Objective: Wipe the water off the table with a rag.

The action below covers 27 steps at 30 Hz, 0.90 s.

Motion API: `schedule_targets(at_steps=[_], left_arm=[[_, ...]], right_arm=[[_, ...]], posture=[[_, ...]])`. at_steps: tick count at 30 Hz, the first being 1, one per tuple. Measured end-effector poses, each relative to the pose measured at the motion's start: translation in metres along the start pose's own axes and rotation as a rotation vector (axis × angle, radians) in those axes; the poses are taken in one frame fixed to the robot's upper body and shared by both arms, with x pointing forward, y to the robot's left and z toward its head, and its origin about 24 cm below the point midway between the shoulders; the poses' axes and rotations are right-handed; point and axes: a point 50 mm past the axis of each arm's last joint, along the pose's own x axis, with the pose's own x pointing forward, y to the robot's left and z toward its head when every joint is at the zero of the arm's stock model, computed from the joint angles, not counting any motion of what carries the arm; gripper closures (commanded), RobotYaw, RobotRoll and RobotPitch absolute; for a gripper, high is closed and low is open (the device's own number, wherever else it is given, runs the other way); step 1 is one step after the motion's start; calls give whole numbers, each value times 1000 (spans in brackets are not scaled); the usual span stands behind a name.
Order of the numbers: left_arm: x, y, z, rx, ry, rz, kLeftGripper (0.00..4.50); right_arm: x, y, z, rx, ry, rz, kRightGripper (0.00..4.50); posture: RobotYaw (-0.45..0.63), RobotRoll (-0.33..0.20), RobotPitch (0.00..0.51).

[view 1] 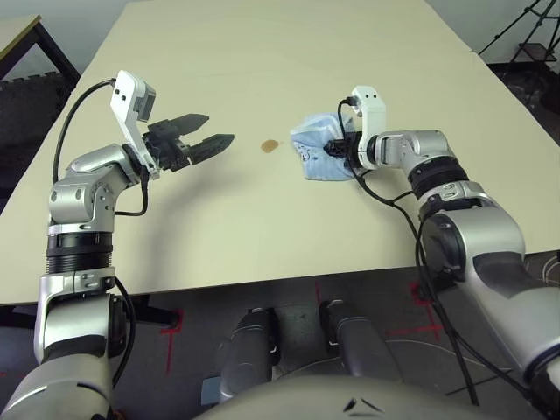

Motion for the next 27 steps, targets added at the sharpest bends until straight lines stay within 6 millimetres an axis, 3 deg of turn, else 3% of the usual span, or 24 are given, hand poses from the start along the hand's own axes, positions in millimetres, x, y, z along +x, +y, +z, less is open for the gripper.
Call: schedule_targets(at_steps=[5, 9, 15, 24, 27], left_arm=[[-17, 11, -8, -15, 34, 52, 0], [-19, 13, -9, -17, 33, 58, 0], [-21, 13, -12, -25, 36, 63, 0], [-26, 9, -18, -32, 45, 66, 0], [-28, 7, -23, -49, 63, 75, 0]], right_arm=[[-10, -22, 6, 5, -49, -121, 4477], [-6, -17, 6, -2, -46, -113, 4477], [14, 20, 1, -24, -28, -19, 4477], [44, 103, -13, -46, 7, 166, 4477], [47, 115, -17, -50, 11, 187, 4477]], posture=[[-88, 0, 144], [-82, 0, 146], [-73, 0, 153], [-40, 0, 160], [-24, 0, 161]])
